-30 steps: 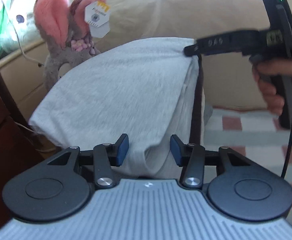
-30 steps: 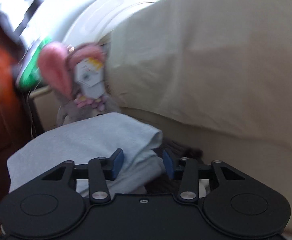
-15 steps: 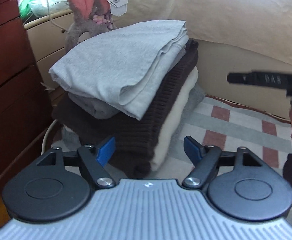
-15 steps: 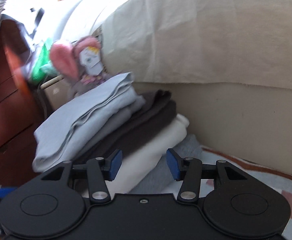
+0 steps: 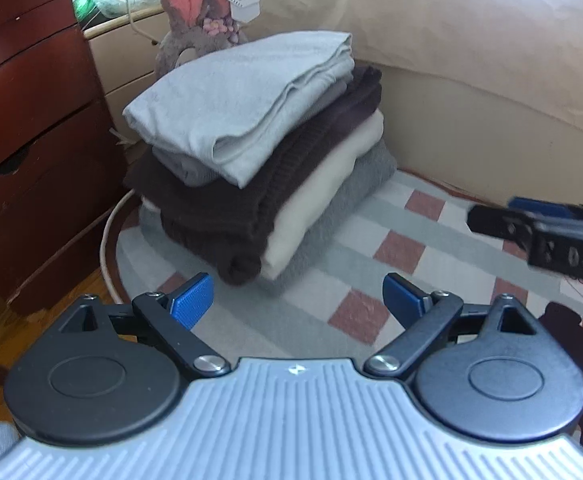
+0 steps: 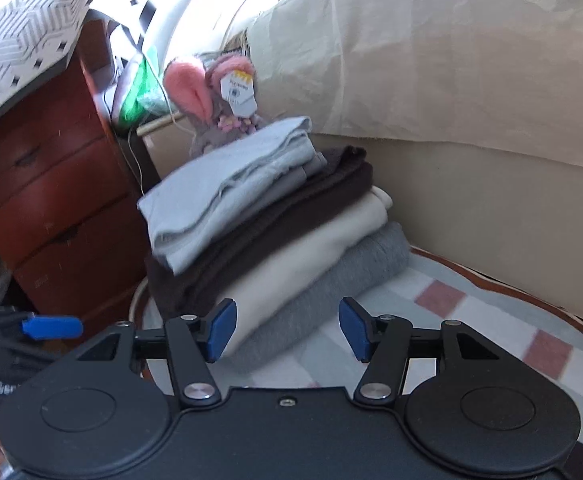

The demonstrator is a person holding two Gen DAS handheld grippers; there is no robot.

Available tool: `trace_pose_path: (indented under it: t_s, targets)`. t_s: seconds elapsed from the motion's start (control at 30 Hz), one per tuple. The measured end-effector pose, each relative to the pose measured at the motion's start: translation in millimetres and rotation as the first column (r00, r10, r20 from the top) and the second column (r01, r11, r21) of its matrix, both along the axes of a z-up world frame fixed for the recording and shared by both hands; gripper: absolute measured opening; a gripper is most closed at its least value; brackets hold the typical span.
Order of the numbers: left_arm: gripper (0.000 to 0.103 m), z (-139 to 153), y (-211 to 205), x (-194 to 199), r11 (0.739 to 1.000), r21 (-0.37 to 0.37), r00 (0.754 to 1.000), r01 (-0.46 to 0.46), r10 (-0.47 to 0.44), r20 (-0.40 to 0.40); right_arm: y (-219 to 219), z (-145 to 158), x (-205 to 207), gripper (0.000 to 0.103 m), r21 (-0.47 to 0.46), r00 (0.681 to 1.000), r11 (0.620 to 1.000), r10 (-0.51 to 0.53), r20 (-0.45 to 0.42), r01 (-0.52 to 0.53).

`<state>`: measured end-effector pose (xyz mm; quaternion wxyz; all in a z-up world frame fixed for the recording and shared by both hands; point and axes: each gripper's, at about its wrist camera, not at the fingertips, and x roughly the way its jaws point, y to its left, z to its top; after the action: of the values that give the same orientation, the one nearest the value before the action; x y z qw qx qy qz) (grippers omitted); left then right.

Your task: Fold clothes

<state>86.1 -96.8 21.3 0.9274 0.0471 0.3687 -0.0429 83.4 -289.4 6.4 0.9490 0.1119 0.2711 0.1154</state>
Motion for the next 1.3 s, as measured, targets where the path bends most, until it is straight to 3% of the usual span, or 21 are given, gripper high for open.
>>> trace_pose_path:
  t_s: [0.27,0.43,0.57,0.93,1.3]
  targets:
    - [0.094,-11.1,-20.4,-27.1,1.000,0.006,0.997,-0.007,0.008,-0.081,-5.6,-4.6,-49.2,0.064,-0.069,0.997,0.997,-0.044,-0.064,0.040]
    - [0.094,-11.4,-48.8,-54.7,0.997,0.074,0.999,0.005,-0.001,-0.052,-9.1,-5.0,-71.3,0.065,-0.062,0.995,0.997,-0.041,-0.088,0.036]
    - [0.094,-9.6,-63.1,-67.5,0.996,0.077,0.998,0.033,-0.029,-0.053,-7.0,-2.4,-85.0,0.067,-0.094,0.996,0.995,-0.043,-0.081,0.035]
    - [0.103,-4.6,-73.5,-77.1,0.996,0.081,0.998,0.037,-0.032,-0.061,-7.8,-1.4,-98.1,0.069,-0.108,0.994,0.992,-0.071,-0.086,0.062]
    - [0.103,-16.6,-76.3,-71.0,0.995,0.105,0.992,0.005,0.008,-0.123,-9.1,-1.7,-101.2,0.069,-0.124,0.992,0.989,-0.092,-0.084,0.081]
